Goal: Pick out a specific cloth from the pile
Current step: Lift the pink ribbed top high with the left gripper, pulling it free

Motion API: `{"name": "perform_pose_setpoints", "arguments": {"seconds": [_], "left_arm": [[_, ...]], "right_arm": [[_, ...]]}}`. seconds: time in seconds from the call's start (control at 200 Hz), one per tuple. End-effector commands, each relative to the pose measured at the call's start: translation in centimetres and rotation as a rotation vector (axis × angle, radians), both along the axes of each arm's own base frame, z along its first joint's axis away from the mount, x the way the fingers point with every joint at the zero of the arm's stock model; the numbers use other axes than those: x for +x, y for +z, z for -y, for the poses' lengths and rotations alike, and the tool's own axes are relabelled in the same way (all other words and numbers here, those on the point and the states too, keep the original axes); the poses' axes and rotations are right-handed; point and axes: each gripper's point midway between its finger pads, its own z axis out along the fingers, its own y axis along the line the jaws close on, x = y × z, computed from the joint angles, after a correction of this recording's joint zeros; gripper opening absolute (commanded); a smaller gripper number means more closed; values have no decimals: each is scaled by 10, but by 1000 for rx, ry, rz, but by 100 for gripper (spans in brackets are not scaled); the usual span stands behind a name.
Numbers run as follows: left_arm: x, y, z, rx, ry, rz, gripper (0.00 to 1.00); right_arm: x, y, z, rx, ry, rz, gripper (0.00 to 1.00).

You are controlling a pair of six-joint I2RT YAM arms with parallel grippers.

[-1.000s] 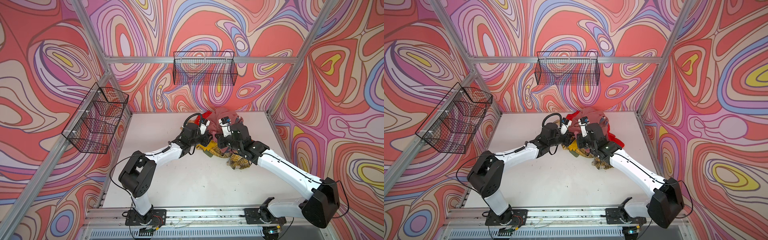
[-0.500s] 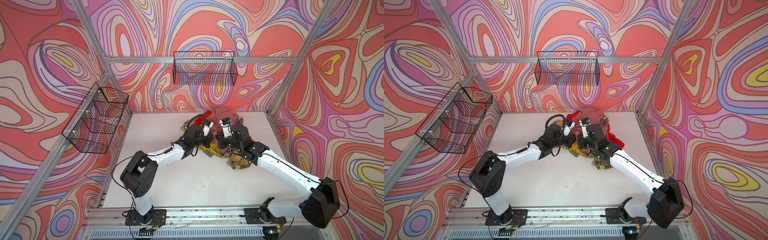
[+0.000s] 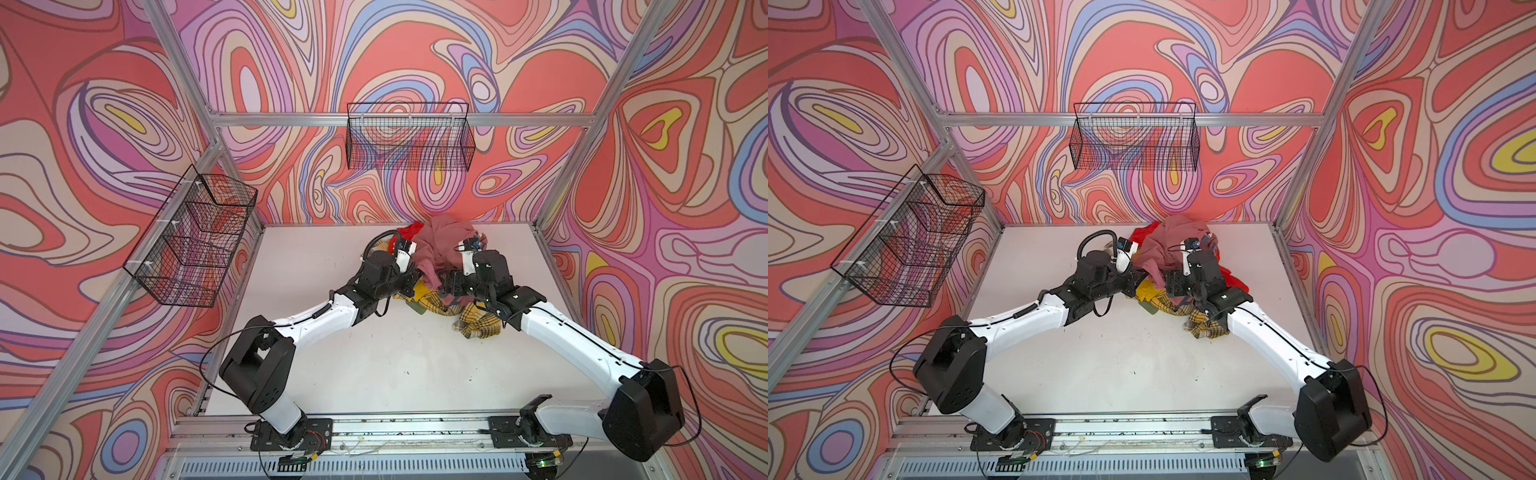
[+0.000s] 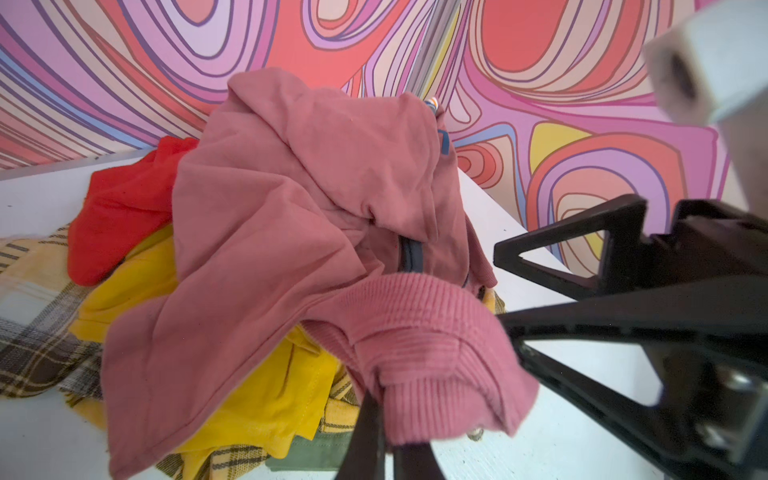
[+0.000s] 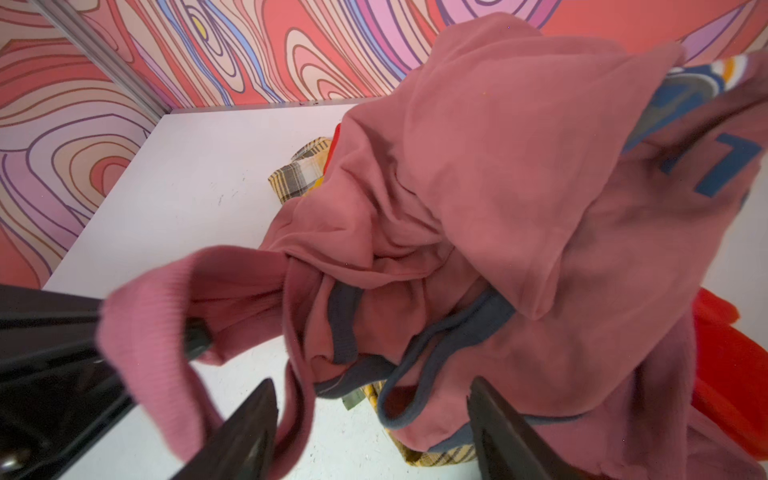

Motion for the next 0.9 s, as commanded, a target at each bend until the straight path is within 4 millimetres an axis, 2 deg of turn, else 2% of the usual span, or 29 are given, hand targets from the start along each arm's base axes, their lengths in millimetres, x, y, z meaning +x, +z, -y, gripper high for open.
{"name": "perform_pose_setpoints", "arguments": {"seconds": [0.0,0.18,0.265,0.371,0.436,0.526,0.661,0.811,0.896], "left_arm": [[-8,21,-7,-35,17,14,0],[-14,16,-19,13,35,23,0],[-18,12,-25,37,37,28,0],[-22,13,-25,54,21,24,0],[-24,16,-22,56,-1,19,0],[-25,22,-16,54,-34,9,0],[-26,35,-11,72,-70,3,0],[-24,56,-22,133,-35,39,0],[-22,77,-29,155,-13,85,0]], "right_arm": [[2,-11,11,51,-35,-21,77],[9,-41,24,105,-75,-63,76],[9,-52,14,129,-10,-83,72],[3,-61,-5,176,102,-91,73],[3,-74,-5,175,96,-116,74],[7,-91,-4,169,76,-156,74],[18,-106,1,173,22,-188,74],[29,-112,14,208,-43,-197,73],[30,-117,17,203,-52,-202,73]]}}
